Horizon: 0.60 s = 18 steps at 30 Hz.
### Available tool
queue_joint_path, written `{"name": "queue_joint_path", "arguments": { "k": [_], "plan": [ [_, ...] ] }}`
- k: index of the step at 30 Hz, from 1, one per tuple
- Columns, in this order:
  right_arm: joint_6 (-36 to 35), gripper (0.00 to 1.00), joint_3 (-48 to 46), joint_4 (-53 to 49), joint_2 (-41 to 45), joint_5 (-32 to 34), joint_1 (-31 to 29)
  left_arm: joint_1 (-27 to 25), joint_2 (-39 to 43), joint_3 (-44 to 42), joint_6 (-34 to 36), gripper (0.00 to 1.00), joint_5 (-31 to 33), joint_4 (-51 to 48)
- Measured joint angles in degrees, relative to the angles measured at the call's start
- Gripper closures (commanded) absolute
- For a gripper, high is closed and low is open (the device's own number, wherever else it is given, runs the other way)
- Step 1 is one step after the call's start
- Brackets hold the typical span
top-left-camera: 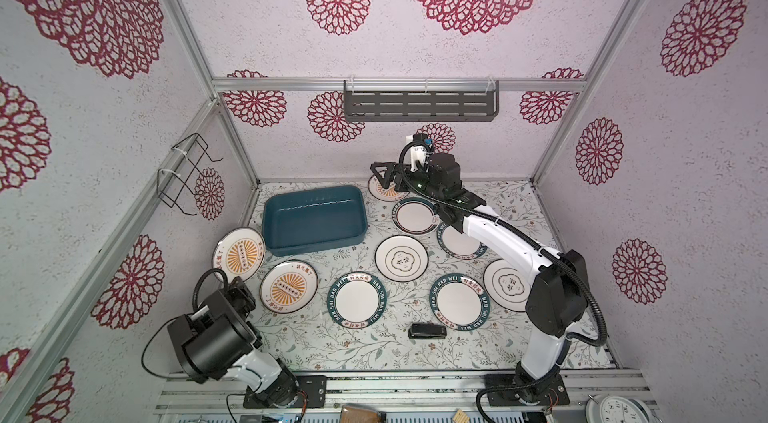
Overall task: Place the plates into the plastic bin on the countertop
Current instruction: 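Lift the sunburst plate with the left gripper and lower it into the teal bin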
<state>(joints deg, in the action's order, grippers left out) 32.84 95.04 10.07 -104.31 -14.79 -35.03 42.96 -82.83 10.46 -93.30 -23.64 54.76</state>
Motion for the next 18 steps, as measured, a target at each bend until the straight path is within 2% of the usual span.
{"name": "queue_joint_path", "arguments": {
  "k": [4,7,10,18],
  "plan": [
    [-0.3,0.01,-0.5,0.0,0.0,0.1,0.0,-6.0,14.4,13.4,8.8,0.97,1.9,-27.8],
    [-0.3,0.01,-1.7,-0.1,0.1,0.2,0.1,-7.9,17.8,23.5,14.6,1.0,-0.5,-39.7],
    [-0.3,0.01,-2.6,-0.1,0.1,0.2,0.6,-9.4,14.5,31.1,19.6,1.0,-4.7,-47.4],
    [-0.3,0.01,-6.1,0.2,2.3,1.4,2.9,-18.8,0.1,49.6,34.2,1.0,-7.1,-72.1]
  ]
}}
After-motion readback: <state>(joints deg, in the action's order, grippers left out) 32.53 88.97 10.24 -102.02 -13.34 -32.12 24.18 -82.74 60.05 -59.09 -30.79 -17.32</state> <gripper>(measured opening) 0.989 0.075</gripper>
